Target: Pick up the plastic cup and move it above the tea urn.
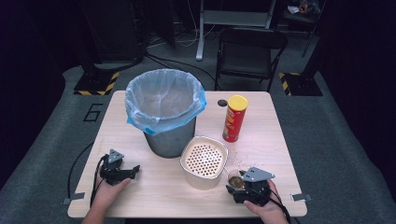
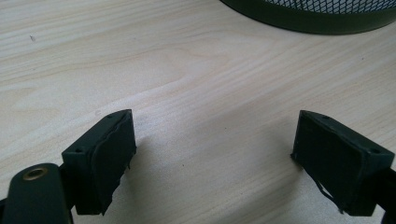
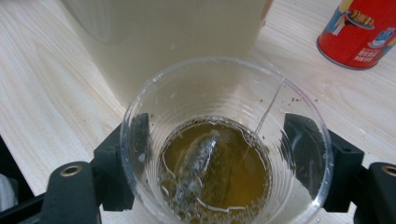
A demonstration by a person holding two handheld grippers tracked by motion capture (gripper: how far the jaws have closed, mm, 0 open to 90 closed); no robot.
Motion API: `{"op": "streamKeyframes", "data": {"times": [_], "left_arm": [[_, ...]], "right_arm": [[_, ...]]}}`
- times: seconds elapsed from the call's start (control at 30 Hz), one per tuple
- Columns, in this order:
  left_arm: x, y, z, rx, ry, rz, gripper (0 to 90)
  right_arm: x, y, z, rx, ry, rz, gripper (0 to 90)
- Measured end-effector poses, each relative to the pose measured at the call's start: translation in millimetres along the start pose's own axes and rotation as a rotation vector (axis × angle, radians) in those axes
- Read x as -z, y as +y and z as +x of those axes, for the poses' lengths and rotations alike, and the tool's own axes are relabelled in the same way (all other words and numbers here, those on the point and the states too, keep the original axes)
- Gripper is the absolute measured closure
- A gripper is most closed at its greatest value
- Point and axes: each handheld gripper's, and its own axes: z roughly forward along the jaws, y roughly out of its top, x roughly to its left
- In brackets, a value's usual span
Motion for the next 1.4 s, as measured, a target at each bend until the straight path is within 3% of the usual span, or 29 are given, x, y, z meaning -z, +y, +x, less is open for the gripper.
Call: {"op": "streamKeyframes", "data": {"times": [0.13, 0.6, 0.83, 1.1, 1.23, 1.4], "left_arm": [[0.0, 0.0, 0.0, 0.0, 0.0, 0.0, 12.9], [0.0, 0.0, 0.0, -0.001, 0.0, 0.0, 12.9], [0.0, 0.0, 0.0, -0.001, 0.0, 0.0, 12.9], [0.0, 0.0, 0.0, -0.001, 0.0, 0.0, 12.9], [0.0, 0.0, 0.0, -0.001, 0.0, 0.0, 12.9], [0.0, 0.0, 0.0, 0.0, 0.0, 0.0, 12.9]], "right_arm": [[1.9, 2.0, -1.7, -0.016, 0.016, 0.005, 24.3], [2.0, 2.2, -8.3, 0.017, 0.012, 0.015, 24.3], [3.2, -4.3, -10.5, -0.033, -0.008, 0.02, 23.1], [5.3, -8.5, -11.2, -0.013, -0.013, 0.018, 22.9], [5.0, -9.6, -11.9, -0.026, -0.014, 0.017, 23.8], [0.0, -8.3, -8.4, 0.005, -0.024, 0.028, 24.4]]}}
